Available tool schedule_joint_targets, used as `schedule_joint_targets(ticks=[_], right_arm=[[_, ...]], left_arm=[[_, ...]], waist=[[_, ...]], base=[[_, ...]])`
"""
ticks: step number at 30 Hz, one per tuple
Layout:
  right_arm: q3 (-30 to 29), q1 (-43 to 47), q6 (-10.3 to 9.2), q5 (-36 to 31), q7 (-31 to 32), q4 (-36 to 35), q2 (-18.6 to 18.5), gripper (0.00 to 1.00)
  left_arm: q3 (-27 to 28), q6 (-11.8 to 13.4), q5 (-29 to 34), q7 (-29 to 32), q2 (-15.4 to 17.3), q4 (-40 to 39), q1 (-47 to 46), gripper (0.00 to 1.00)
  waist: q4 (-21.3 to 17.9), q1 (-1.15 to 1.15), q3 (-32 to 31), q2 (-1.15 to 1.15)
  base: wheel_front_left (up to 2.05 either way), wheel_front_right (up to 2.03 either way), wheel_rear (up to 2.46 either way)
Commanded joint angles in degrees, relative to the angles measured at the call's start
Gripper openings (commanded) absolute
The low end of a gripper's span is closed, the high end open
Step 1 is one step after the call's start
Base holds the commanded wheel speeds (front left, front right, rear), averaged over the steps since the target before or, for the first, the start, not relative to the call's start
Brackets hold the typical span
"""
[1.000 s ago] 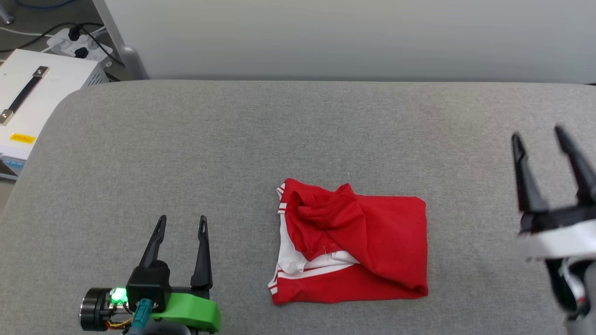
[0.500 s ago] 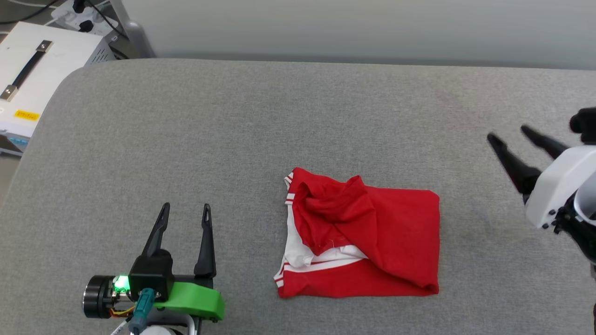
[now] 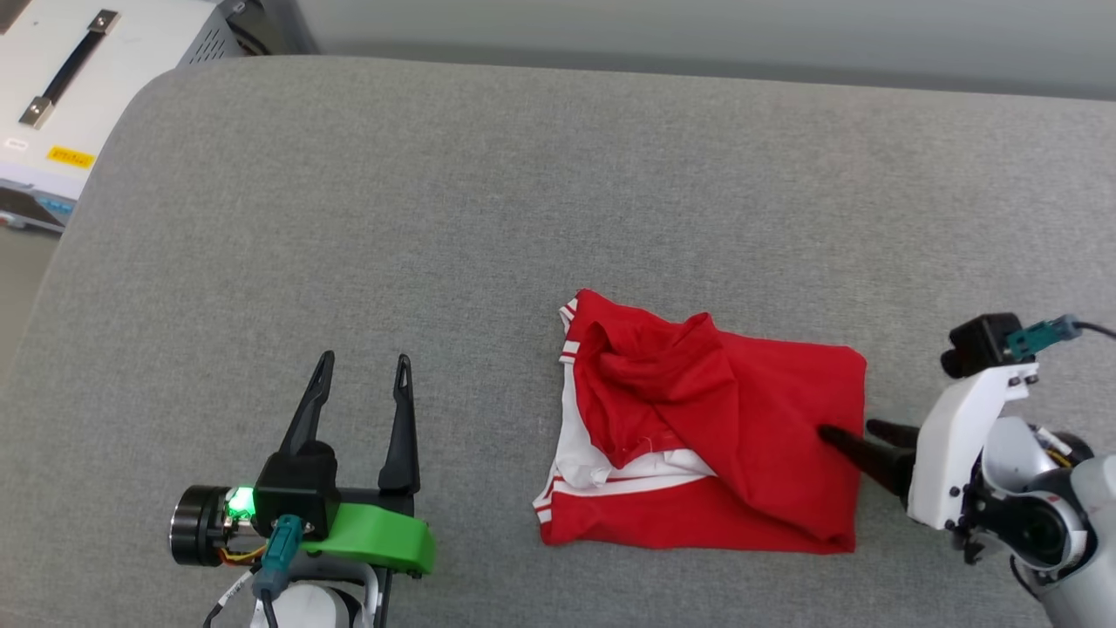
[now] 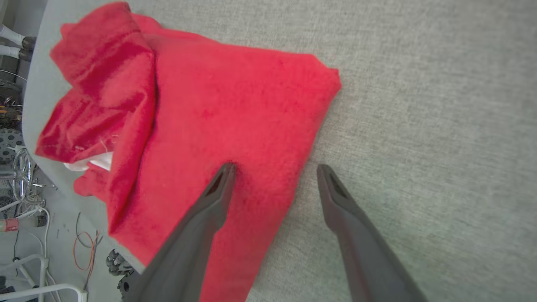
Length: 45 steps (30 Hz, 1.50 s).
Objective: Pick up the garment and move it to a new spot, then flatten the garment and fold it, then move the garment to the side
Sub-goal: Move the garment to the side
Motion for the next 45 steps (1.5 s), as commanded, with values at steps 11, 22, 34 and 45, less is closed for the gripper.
schedule_joint_targets(ticks=[11, 22, 34, 45], right_arm=[[8.2, 1.5, -0.04, 2.9, -2.5, 5.1, 2.0, 1.00], [10.2, -4.0, -0.04, 0.9, -15.2, 2.7, -1.7, 0.00], [16.1, -10.8, -0.04, -8.4, -18.5, -8.0, -12.4, 0.00], [11.3, -14.6, -0.04, -7.5, -18.0, -4.2, -18.1, 0.00]], left_arm=[[-0.5, -0.3, -0.1, -0.3, -0.5, 0.6, -2.5, 1.00], [-0.1, 0.1, -0.2, -0.3, -0.7, 1.1, -1.4, 1.00], [1.3, 0.4, 0.1, -0.3, -0.2, -0.5, 0.2, 1.00], [2.4, -0.1, 1.4, -0.3, 2.5, -3.6, -3.2, 1.00]], waist=[[2.5, 0.00, 2.1, 0.00], [2.0, 0.00, 0.1, 0.00], [-7.6, 0.00, -0.6, 0.00], [-19.6, 0.00, 7.3, 0.00]], base=[[0.00, 0.00, 0.00], [0.00, 0.00, 0.00], [0.00, 0.00, 0.00], [0.00, 0.00, 0.00]])
